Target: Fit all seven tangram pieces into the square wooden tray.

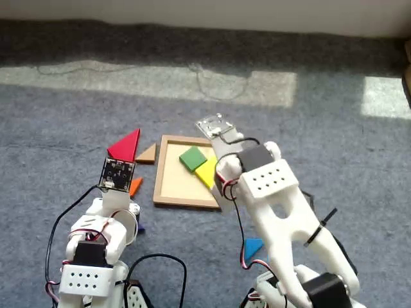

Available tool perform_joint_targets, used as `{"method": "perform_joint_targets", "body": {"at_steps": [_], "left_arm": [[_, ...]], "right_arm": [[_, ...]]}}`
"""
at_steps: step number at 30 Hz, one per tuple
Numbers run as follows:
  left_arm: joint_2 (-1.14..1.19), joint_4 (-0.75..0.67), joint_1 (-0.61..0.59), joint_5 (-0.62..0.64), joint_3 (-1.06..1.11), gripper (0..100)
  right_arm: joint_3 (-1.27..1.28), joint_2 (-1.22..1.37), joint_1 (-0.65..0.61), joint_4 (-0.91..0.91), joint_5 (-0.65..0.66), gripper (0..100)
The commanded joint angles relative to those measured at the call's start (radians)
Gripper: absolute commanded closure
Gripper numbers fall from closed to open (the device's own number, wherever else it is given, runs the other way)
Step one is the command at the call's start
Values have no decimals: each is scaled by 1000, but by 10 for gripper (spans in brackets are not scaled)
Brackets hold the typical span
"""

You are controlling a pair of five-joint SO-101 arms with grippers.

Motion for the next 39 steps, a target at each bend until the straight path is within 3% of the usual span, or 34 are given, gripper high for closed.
{"method": "perform_joint_targets", "body": {"at_steps": [1, 15, 21, 25, 33, 39], "left_arm": [[-8, 6, -10, 6, 28, 993], [-8, 6, -10, 6, 28, 993], [-8, 6, -10, 6, 28, 993], [-8, 6, -10, 6, 28, 993], [-8, 6, -10, 6, 28, 993], [-8, 6, -10, 6, 28, 993]], "right_arm": [[128, -113, 41, -56, -9, 670], [318, -188, 41, -54, -9, 670], [326, -173, 22, -56, -212, 670], [392, -77, -35, -74, -239, 670], [337, 228, -33, -133, -405, 670], [300, 374, -31, -220, -423, 670]]}}
